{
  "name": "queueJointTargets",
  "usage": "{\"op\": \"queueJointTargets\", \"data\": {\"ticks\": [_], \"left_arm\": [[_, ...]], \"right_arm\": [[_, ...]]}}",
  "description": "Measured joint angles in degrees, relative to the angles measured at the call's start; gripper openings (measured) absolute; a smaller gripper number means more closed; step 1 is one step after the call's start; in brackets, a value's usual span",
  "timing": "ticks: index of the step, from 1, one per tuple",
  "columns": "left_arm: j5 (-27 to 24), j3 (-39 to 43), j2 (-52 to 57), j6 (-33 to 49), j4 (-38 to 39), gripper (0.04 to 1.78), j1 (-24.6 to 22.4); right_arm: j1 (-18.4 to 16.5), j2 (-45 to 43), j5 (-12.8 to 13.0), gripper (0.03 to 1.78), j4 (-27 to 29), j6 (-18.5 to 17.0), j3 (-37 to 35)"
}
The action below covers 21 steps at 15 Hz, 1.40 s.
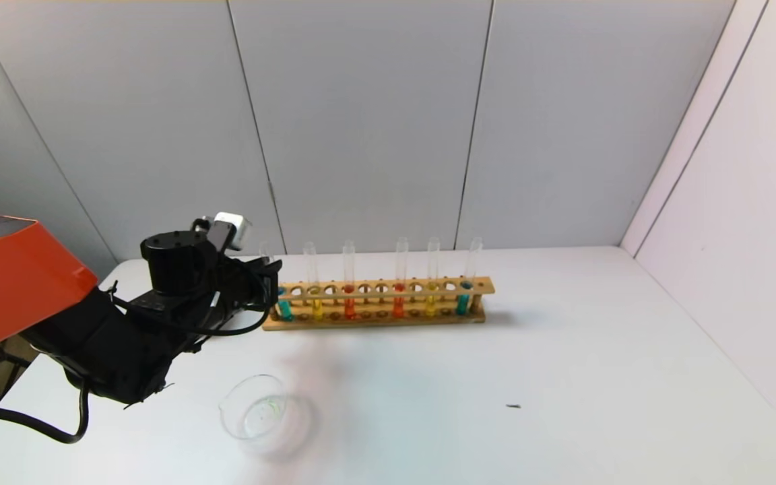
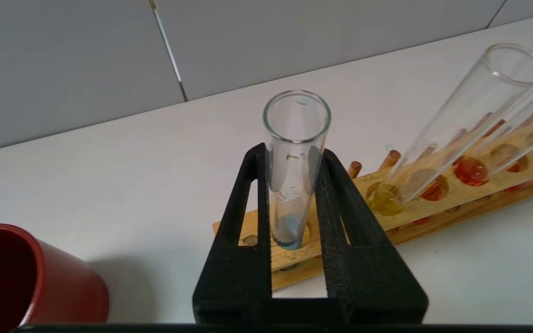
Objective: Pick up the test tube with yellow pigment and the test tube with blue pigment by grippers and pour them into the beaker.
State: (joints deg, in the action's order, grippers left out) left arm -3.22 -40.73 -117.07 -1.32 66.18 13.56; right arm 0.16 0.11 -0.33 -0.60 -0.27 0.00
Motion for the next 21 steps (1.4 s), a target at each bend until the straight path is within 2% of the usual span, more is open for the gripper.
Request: {"op": "queueJointTargets", "data": {"ticks": [10, 17, 21], "left_arm": [[0.38, -0.67, 1.27, -0.11, -0.80, 0.30, 0.24], [1.44, -4.97, 8.67, -0.20, -10.31, 0.30, 1.38], [3.62, -6.68, 11.53, -0.26, -12.00, 0.30, 2.07]], "right_arm": [[-0.02, 0.00, 0.00, 1.74, 0.00, 0.02, 0.00], [-0.02, 0.00, 0.00, 1.74, 0.00, 0.02, 0.00], [-0.02, 0.00, 0.00, 1.74, 0.00, 0.00, 0.00]]}}
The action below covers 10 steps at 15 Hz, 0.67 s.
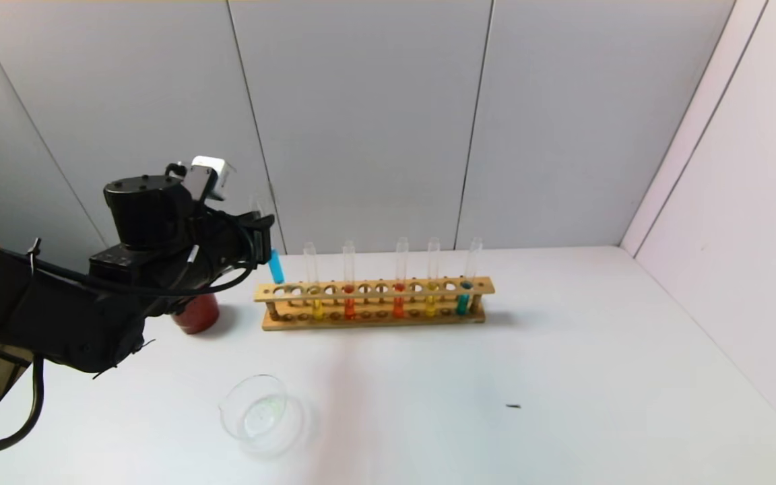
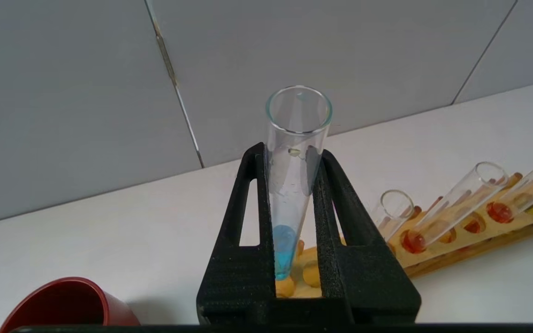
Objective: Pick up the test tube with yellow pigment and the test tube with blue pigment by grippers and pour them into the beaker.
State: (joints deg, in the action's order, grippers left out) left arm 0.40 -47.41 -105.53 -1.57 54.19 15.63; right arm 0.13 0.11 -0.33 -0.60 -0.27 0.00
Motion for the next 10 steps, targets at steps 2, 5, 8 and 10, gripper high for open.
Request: {"op": "queueJointTargets", "data": {"ticks": [2, 5, 8, 10], "left_arm": [[0.63, -1.15, 1.43, 0.04, -2.56, 0.30, 0.29], [0.85, -2.84, 4.51, -0.02, -9.35, 0.30, 0.44], [0.96, -3.11, 8.51, -1.71, -18.69, 0.30, 0.44], [1.19, -1.54, 11.72, -4.79, -22.97, 0.30, 0.10]], "right_arm": [[0.00, 0.00, 0.02, 1.74, 0.00, 0.00, 0.00], [0.00, 0.00, 0.00, 1.74, 0.00, 0.00, 0.00], [0.00, 0.00, 0.00, 1.74, 0.00, 0.00, 0.00], [0.00, 0.00, 0.02, 1.74, 0.00, 0.00, 0.00]]}}
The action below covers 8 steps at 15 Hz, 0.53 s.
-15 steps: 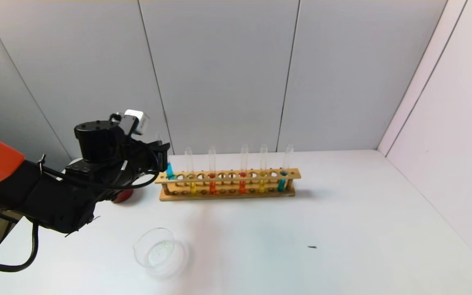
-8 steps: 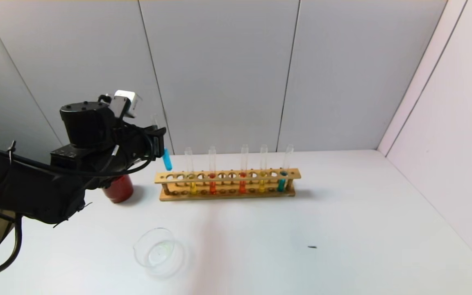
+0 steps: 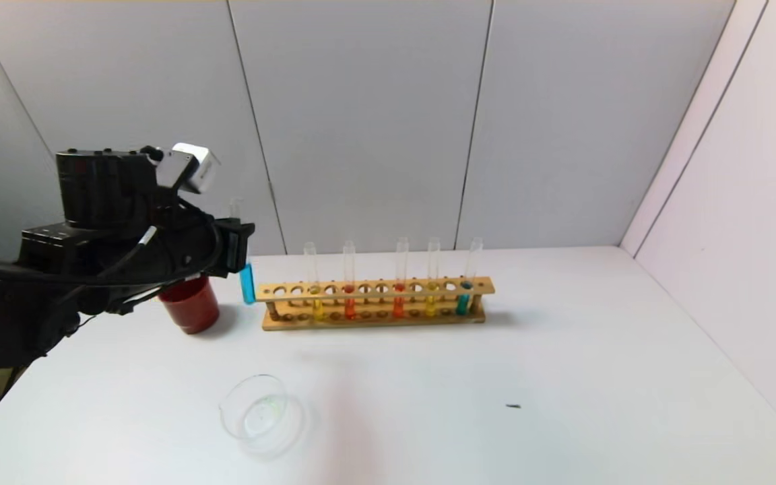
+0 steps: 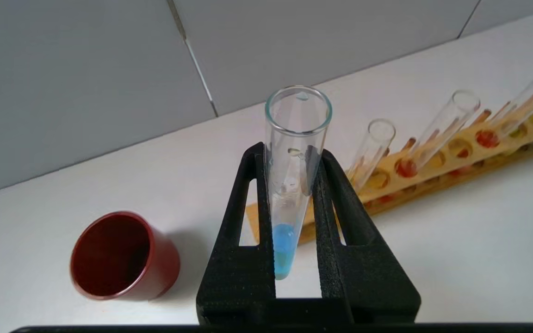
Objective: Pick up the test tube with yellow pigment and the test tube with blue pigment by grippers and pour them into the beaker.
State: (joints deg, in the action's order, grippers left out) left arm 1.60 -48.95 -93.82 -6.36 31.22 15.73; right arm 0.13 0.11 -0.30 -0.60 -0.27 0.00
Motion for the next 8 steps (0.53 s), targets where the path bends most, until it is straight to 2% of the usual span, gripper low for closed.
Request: {"op": "queueJointTargets", "data": {"ticks": [3, 8], "left_arm": [[2.69, 2.73, 4.02, -2.93, -2.47, 0.30, -0.24], [2.95, 7.47, 9.31, -9.51, -8.29, 0.30, -0.29]], "right_arm": [[0.00, 0.00, -0.02, 1.74, 0.00, 0.00, 0.00], [0.00, 0.00, -0.02, 1.74, 0.00, -0.02, 0.00]]}}
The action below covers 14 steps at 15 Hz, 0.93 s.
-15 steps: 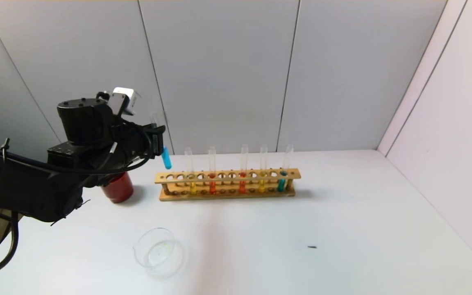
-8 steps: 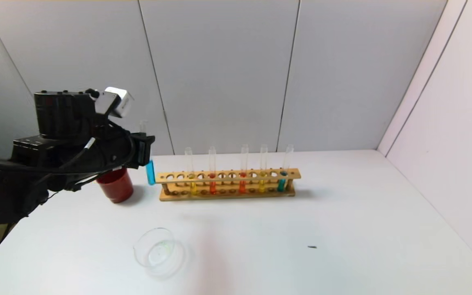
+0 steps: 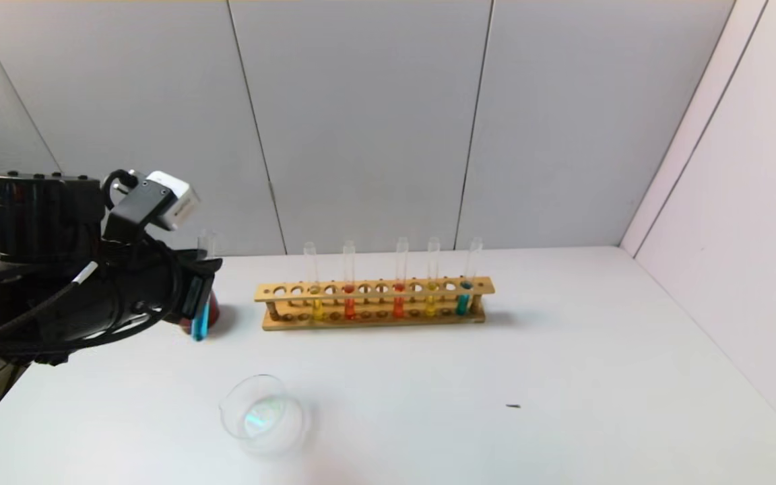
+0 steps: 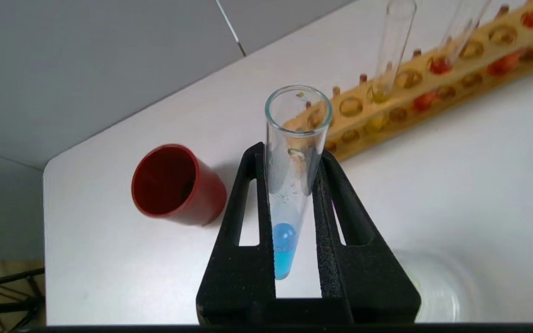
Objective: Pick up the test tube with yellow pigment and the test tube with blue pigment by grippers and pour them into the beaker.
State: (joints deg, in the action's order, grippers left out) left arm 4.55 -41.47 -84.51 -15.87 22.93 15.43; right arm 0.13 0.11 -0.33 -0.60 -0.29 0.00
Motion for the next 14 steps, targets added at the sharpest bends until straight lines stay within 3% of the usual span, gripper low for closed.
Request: {"op": "queueJointTargets", "data": {"ticks": [9, 14], "left_arm": [[-0.12, 1.71, 5.81, -5.86, -19.32, 0.30, 0.66], [0.18, 0.93, 5.42, -7.50, -30.94, 0.30, 4.29]], "right_arm": [[0.00, 0.00, 0.00, 1.74, 0.00, 0.00, 0.00], [0.00, 0.00, 0.02, 1.74, 0.02, 0.02, 0.00]]}}
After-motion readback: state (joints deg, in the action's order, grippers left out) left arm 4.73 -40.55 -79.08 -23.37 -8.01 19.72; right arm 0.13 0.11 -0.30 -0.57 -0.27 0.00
